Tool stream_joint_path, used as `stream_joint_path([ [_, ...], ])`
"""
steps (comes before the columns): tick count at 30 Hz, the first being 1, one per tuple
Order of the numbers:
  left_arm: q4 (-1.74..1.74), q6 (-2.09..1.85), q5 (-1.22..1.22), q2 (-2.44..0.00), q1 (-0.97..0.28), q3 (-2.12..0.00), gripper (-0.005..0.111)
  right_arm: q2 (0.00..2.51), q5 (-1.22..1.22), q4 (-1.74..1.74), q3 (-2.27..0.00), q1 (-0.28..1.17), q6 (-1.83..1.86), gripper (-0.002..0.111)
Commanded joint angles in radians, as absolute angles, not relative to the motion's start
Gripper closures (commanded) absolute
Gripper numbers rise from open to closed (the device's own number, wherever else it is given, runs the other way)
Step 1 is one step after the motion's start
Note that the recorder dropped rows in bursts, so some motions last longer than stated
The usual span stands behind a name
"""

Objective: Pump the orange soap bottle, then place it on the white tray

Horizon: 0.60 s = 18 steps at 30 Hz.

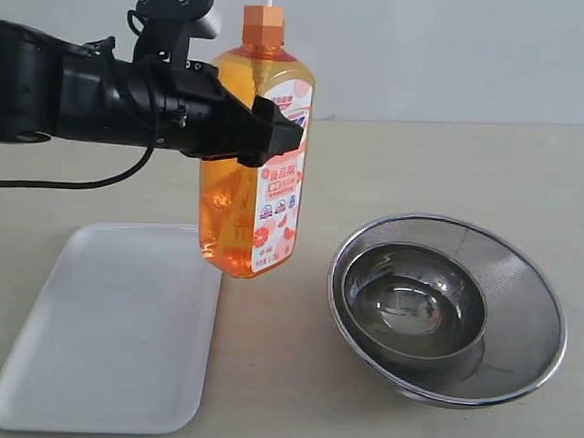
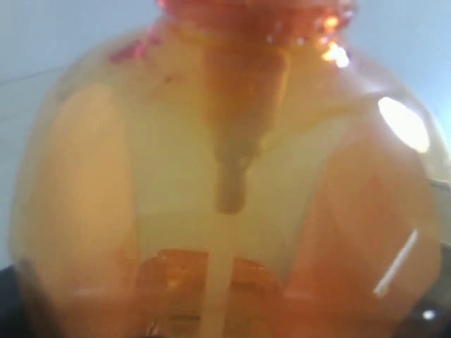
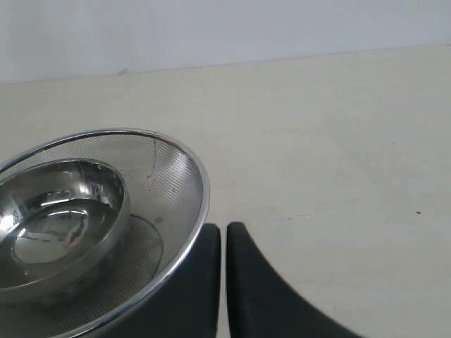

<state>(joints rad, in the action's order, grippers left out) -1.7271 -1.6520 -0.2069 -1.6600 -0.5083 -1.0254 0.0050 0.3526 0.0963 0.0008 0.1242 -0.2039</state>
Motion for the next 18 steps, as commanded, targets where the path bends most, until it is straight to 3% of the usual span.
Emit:
stream_joint_path([
  [1,-1.744,-1.652,-0.266,-1.684,-0.51,-1.04,0.102,0.0,0.348,0.101,0.0,0.12,-0.203,0.108],
  [18,-1.744,-1.636,-0.369,-1.792,-0.51,-1.042,0.102,0.0,0.348,0.101,0.0,0.12,-0.203,0.108],
])
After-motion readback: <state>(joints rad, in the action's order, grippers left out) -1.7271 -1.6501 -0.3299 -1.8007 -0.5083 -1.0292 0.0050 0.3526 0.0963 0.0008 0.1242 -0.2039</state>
